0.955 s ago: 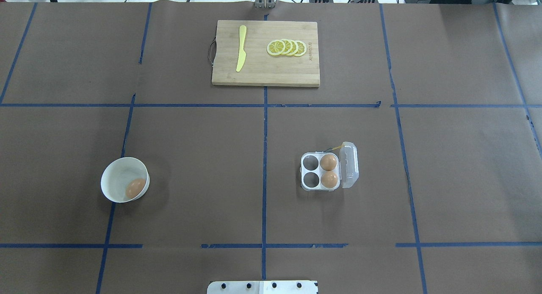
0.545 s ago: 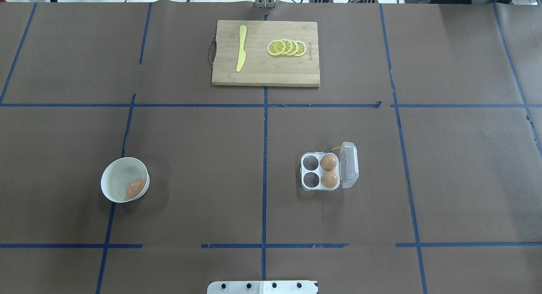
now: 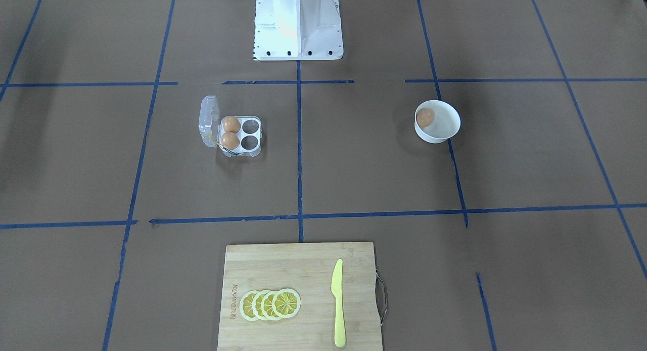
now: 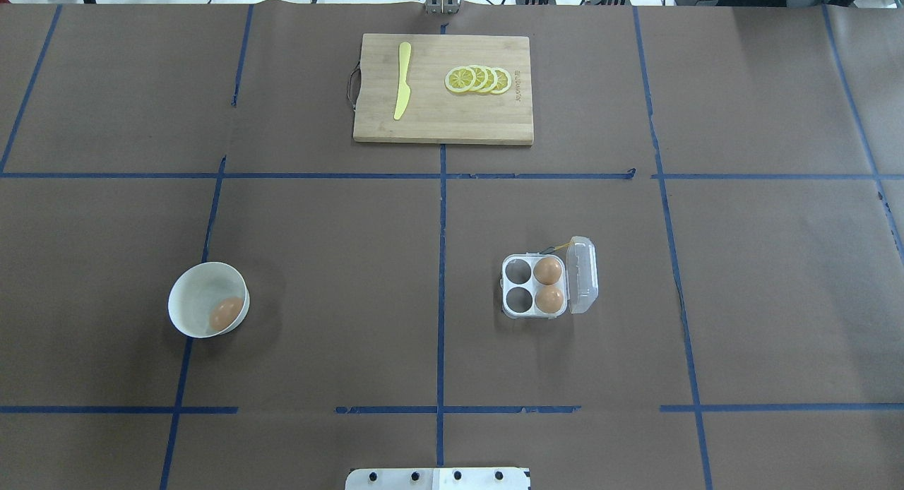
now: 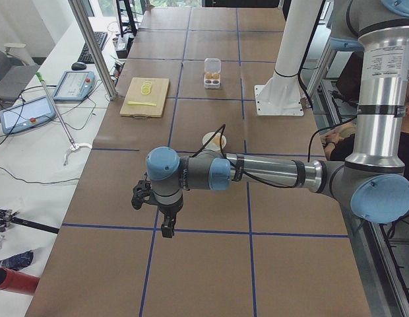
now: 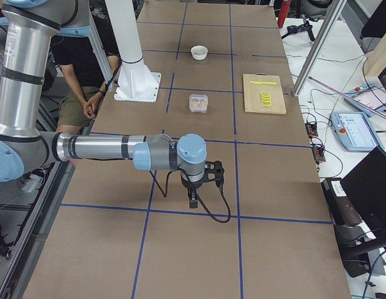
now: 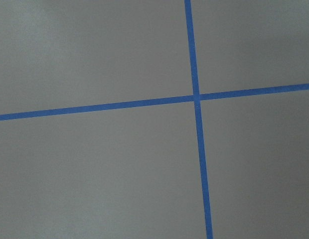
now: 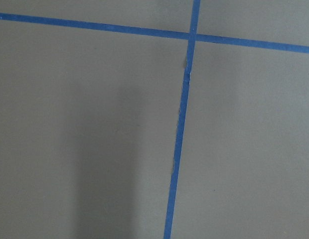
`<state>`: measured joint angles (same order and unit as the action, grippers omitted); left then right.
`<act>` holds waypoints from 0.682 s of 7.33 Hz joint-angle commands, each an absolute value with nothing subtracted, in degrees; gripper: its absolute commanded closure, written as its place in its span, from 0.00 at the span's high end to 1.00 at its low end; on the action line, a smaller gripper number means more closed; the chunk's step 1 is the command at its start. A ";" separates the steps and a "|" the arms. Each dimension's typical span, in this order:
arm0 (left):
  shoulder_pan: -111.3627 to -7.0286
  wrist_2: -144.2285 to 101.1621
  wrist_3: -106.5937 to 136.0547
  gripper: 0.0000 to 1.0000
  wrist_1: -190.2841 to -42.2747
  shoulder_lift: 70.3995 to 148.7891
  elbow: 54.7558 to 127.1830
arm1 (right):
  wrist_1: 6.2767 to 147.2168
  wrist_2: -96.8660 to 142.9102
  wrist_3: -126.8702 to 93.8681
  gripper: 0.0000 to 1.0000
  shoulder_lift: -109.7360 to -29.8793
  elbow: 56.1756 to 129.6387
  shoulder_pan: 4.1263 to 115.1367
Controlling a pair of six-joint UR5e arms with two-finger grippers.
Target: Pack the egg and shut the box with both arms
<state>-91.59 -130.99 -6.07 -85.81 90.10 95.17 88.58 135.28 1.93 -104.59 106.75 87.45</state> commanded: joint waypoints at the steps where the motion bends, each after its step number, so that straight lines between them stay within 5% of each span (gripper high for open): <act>1: -91.50 -130.96 -6.15 1.00 -85.96 90.09 95.18 | 88.59 135.53 1.85 1.00 -104.59 106.79 87.45; 5: -91.23 -131.57 -5.89 1.00 -88.50 90.35 97.47 | 88.59 135.97 1.67 1.00 -104.59 106.70 87.36</act>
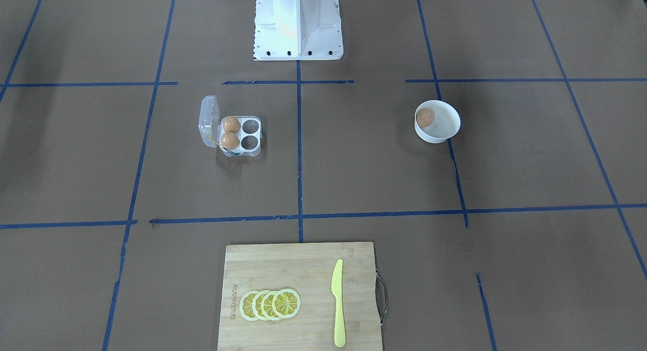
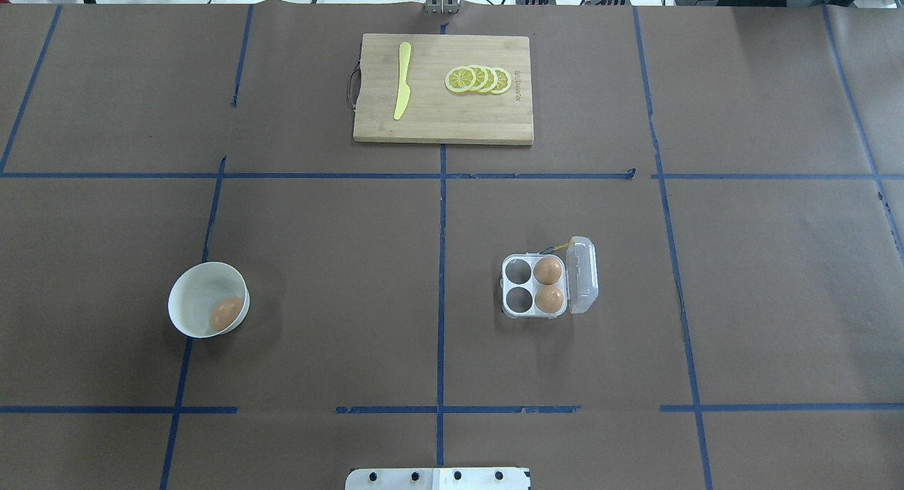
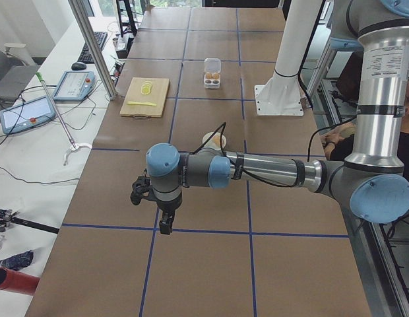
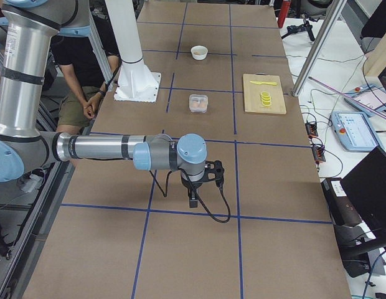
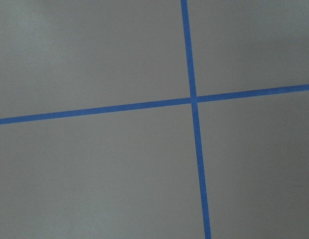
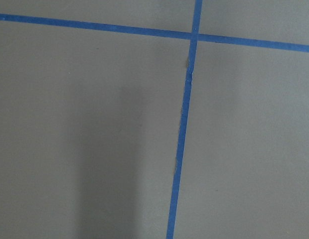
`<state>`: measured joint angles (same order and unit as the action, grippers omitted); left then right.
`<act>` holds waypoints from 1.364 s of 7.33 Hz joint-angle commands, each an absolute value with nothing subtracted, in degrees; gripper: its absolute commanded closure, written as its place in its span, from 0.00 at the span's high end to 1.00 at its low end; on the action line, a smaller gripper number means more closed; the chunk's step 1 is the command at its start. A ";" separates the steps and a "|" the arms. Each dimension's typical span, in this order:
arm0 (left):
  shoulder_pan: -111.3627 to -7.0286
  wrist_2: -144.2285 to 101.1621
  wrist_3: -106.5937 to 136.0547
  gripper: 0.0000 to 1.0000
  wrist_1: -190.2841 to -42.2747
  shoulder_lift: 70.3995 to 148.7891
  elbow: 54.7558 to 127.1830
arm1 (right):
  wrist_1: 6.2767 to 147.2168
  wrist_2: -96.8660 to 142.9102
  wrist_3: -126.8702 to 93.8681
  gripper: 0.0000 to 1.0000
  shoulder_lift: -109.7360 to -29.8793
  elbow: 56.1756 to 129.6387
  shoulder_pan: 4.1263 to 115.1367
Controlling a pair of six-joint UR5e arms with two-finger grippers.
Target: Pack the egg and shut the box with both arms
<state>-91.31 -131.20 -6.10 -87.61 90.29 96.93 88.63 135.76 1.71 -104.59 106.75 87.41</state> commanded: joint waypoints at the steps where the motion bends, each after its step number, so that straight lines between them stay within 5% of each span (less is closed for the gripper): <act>1: -91.23 -133.75 -6.41 1.00 -88.77 90.18 97.56 | 88.59 135.97 1.67 1.00 -104.59 106.70 87.36; 5: -89.58 -141.73 -6.33 1.00 -91.91 89.47 97.73 | 88.59 137.53 1.85 1.00 -104.33 105.82 87.28; 10: -72.45 -148.54 -2.84 1.00 -113.62 89.73 98.78 | 88.51 142.38 2.11 1.00 -104.33 105.91 87.01</act>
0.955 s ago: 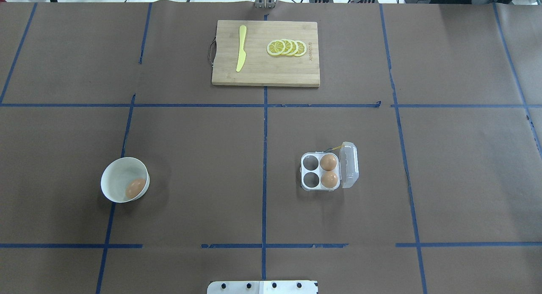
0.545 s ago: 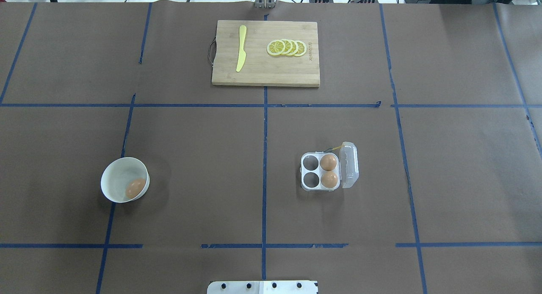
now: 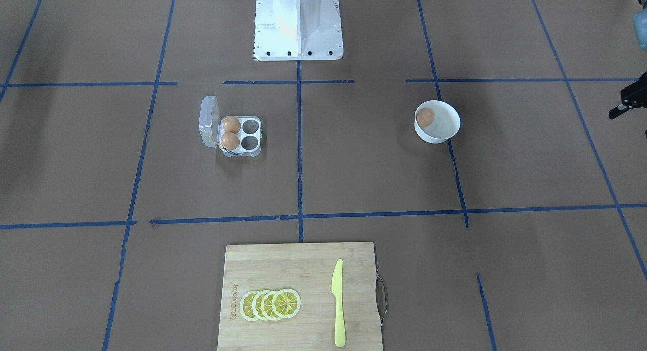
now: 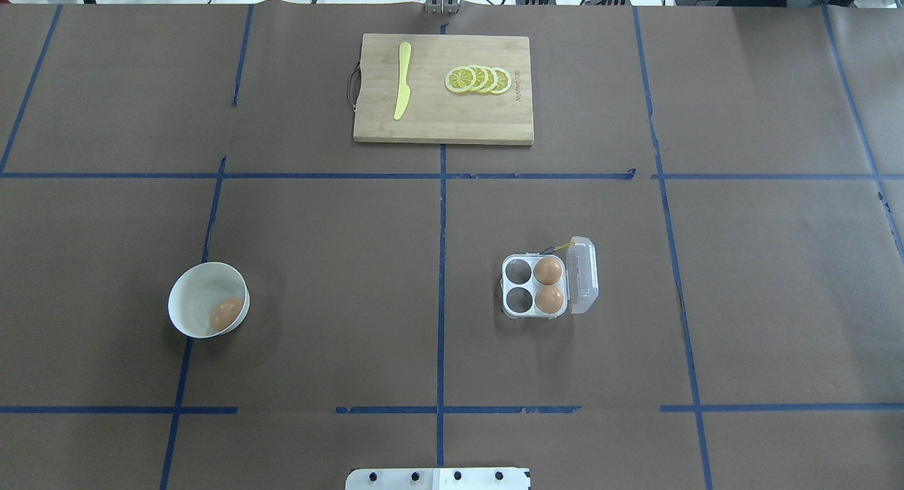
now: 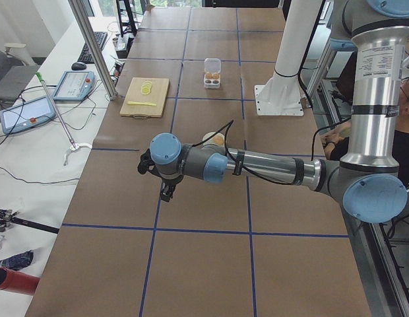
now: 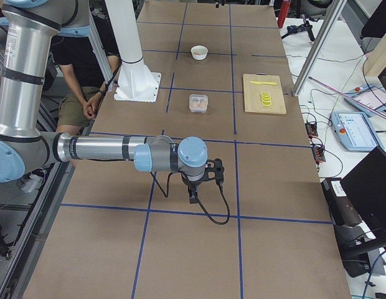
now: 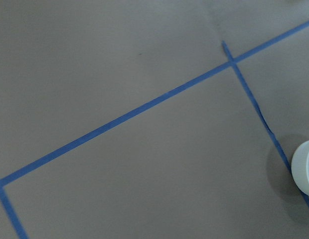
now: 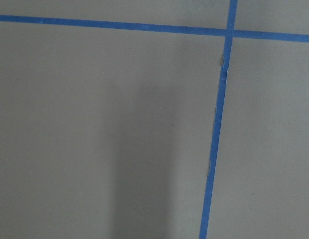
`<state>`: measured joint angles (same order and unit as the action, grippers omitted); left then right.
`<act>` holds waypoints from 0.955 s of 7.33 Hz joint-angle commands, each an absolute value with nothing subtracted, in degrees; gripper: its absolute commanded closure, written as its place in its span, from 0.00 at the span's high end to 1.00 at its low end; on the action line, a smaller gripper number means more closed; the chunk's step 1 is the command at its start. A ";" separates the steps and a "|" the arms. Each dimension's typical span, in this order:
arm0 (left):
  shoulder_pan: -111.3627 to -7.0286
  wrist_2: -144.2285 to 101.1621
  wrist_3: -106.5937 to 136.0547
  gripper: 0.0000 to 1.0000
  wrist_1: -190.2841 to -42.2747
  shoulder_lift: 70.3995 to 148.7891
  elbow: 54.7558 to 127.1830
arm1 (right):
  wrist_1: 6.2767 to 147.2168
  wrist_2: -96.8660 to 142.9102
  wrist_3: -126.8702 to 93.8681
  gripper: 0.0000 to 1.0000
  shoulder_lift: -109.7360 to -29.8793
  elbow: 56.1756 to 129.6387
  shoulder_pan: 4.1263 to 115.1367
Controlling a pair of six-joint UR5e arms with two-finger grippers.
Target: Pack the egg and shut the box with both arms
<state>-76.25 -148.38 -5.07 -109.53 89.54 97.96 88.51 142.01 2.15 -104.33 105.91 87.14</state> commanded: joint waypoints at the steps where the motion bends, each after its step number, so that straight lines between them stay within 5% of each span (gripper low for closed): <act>1: -67.64 -147.58 2.49 1.00 -115.64 90.08 101.14 | 88.51 142.90 2.20 1.00 -104.41 106.00 87.01; 4: -56.11 -143.44 12.07 0.90 -116.63 92.45 105.54 | 87.63 144.32 2.02 1.00 -104.59 105.74 86.75; 7: -47.84 -135.81 13.10 0.83 -116.28 99.56 102.49 | 86.57 144.40 1.76 1.00 -104.59 105.73 86.66</act>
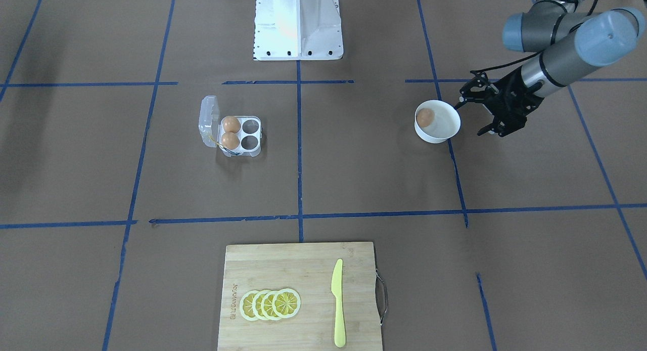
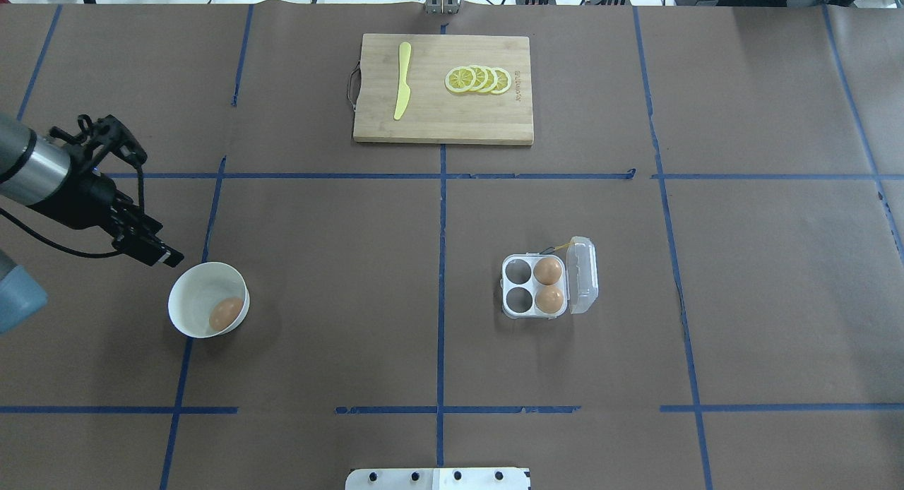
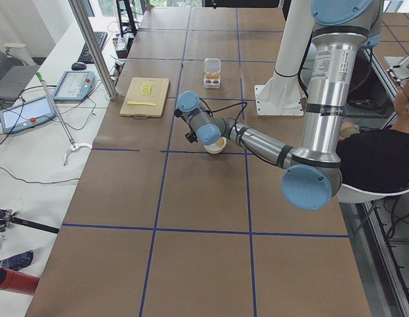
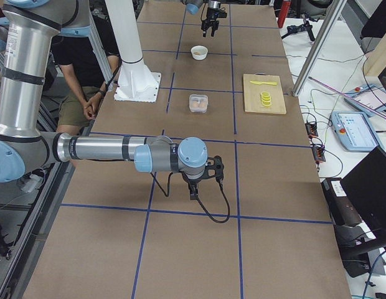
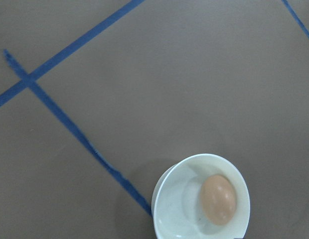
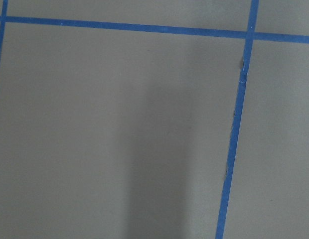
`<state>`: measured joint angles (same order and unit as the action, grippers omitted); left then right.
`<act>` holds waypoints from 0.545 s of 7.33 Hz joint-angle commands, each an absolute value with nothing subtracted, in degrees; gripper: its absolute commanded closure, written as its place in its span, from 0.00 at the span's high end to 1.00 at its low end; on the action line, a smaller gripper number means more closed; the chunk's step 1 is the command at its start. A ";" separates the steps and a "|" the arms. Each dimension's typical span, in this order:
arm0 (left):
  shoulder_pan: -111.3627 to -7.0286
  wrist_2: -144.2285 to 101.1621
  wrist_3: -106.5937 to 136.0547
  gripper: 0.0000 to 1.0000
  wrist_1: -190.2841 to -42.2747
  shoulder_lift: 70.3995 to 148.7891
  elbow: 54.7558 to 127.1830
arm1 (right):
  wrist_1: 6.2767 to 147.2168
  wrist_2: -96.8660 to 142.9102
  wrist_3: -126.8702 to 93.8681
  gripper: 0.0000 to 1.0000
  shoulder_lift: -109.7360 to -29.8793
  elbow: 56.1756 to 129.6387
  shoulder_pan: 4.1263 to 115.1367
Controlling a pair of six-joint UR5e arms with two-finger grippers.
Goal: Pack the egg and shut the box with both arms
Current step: 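Move the left gripper over the brown egg in the white bowl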
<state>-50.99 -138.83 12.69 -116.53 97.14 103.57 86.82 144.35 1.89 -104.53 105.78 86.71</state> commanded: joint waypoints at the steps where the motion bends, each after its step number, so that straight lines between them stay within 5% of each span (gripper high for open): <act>1: -47.55 -135.88 13.10 0.82 -116.45 99.23 101.78 | 86.66 144.40 1.67 1.00 -104.59 105.73 86.66; 4: -44.13 -136.32 15.54 0.78 -116.28 98.52 101.78 | 86.66 144.49 1.67 1.00 -104.59 105.56 86.40</act>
<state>-45.65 -136.30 14.15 -116.32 98.58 101.84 86.68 144.46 1.67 -104.59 105.63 86.54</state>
